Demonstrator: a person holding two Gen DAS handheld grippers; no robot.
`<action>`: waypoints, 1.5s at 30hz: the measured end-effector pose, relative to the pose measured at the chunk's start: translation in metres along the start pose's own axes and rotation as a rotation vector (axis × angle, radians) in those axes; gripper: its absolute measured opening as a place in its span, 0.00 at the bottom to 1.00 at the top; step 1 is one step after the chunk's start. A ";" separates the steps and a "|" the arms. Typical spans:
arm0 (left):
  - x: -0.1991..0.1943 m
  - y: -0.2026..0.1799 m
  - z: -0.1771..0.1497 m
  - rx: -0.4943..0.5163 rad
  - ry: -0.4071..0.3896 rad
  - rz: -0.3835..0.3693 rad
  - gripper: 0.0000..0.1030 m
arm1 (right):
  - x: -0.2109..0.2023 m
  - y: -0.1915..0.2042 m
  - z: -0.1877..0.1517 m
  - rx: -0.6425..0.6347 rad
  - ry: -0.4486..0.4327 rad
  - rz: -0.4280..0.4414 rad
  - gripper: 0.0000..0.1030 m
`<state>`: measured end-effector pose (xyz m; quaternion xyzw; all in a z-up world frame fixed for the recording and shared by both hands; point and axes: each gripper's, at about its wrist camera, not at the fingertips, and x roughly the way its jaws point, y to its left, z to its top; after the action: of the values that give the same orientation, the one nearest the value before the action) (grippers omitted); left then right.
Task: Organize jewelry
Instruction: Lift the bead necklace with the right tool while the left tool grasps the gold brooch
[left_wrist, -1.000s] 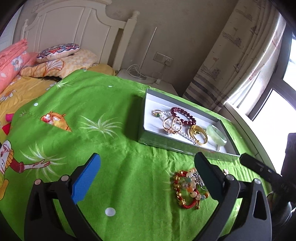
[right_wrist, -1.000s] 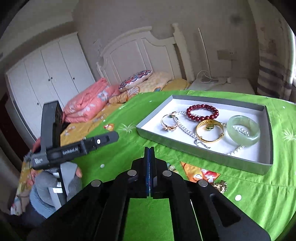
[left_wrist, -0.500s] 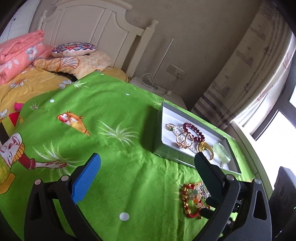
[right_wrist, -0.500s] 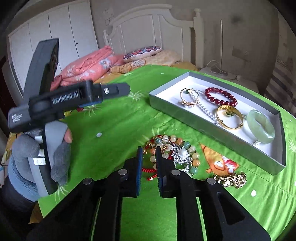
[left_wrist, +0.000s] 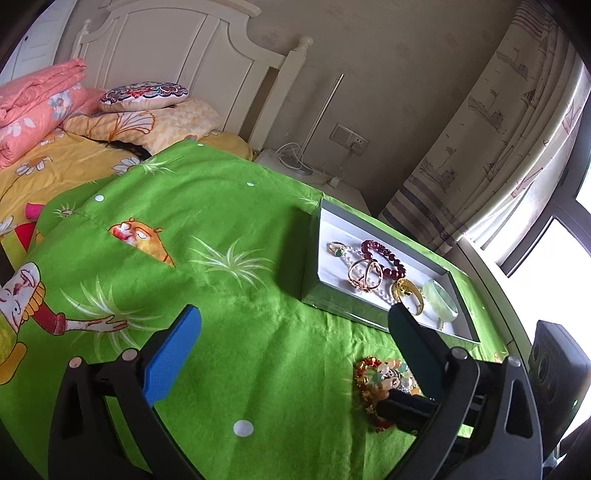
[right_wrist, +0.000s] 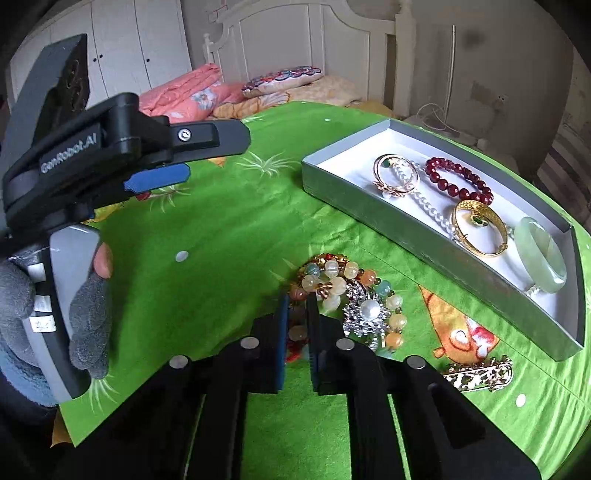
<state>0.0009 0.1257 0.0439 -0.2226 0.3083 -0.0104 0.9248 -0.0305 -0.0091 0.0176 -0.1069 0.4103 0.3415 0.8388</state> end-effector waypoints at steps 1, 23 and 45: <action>0.000 0.000 0.000 0.001 0.001 -0.001 0.97 | -0.003 -0.007 0.001 0.033 -0.018 0.016 0.09; 0.020 -0.073 -0.033 0.345 0.099 -0.041 0.97 | -0.100 -0.147 -0.059 0.613 -0.525 0.643 0.09; 0.105 -0.214 -0.090 0.815 0.371 -0.182 0.21 | -0.134 -0.188 -0.101 0.696 -0.658 0.649 0.09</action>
<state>0.0592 -0.1197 0.0097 0.1389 0.4187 -0.2517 0.8614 -0.0261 -0.2608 0.0357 0.4183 0.2275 0.4415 0.7605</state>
